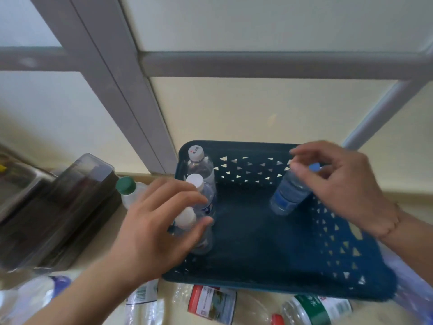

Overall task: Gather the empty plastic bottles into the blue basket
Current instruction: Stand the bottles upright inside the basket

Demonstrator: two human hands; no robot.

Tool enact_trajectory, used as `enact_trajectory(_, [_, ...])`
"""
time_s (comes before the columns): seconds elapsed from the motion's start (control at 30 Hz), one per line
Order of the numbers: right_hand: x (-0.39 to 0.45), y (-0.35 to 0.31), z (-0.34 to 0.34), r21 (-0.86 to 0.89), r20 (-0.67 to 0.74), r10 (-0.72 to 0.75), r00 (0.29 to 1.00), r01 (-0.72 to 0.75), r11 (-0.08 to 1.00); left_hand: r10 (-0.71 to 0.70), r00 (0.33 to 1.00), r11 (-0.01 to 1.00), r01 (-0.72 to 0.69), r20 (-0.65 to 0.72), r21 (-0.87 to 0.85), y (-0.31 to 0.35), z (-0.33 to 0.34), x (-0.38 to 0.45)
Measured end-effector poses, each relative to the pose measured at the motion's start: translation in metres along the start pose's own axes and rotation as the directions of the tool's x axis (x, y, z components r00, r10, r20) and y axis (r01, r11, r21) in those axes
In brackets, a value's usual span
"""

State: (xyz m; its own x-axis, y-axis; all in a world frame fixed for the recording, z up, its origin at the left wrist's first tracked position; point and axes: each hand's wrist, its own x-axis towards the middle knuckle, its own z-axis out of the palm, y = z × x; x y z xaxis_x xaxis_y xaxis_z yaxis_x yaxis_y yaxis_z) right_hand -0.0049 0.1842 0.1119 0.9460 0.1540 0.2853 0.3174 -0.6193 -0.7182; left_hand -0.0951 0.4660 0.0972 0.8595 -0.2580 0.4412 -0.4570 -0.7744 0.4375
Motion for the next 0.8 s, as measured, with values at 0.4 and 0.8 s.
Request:
enact_trajectory(0.4, [0.015,0.063,0.021,-0.064,0.196,0.427,0.883,-0.423,0.904,-0.411,0.774,0.782,0.571,0.482,-0.25,0.031,0.196,0.105])
enact_trajectory(0.8, [0.026,0.021,0.055,0.138,0.314,0.123,0.941,-0.174,0.975,-0.282,0.852,0.958,0.228,0.441,0.171,0.008,0.089,0.12])
